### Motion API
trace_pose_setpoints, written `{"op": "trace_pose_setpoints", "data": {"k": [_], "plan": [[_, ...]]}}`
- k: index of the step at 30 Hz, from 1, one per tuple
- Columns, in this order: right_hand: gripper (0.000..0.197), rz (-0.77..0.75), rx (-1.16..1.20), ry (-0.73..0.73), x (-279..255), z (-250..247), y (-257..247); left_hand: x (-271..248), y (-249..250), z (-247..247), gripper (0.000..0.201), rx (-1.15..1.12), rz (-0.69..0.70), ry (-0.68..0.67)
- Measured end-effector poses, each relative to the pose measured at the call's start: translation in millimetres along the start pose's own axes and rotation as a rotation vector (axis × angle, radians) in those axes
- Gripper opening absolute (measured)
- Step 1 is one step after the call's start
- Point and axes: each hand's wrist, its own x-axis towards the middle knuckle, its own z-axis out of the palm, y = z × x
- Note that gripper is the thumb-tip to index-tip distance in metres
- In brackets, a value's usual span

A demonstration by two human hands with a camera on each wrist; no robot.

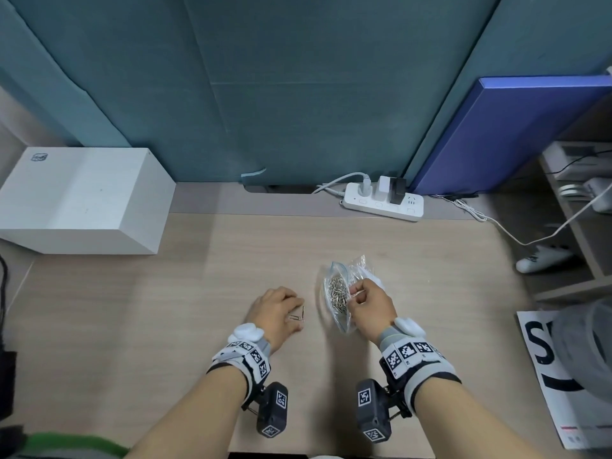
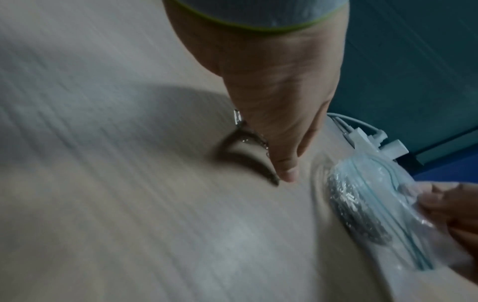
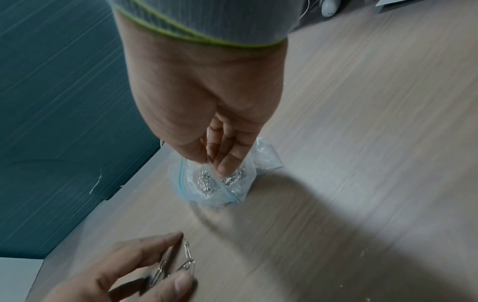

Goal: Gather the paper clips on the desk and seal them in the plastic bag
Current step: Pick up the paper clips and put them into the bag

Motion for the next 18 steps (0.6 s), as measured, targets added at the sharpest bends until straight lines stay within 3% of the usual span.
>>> {"op": "trace_pose_setpoints", "data": {"k": [3,9,18], "plan": [[0.018,-0.006,-0.008,0.002,0.6,2.9,-0.7,-2.7,1.9,2.6,0.053,0.045,0.047,-0.014],[0.019,-0.004,-0.003,0.002,0.3,4.6,-0.5,3.6,5.8,4.9,0.026,-0.009,0.066,0.032],[0.020,-0.004,0.001,0.012,-1.9,3.3,0.0,5.3,11.3,9.9,0.010,-0.167,-0.100,0.126]]}}
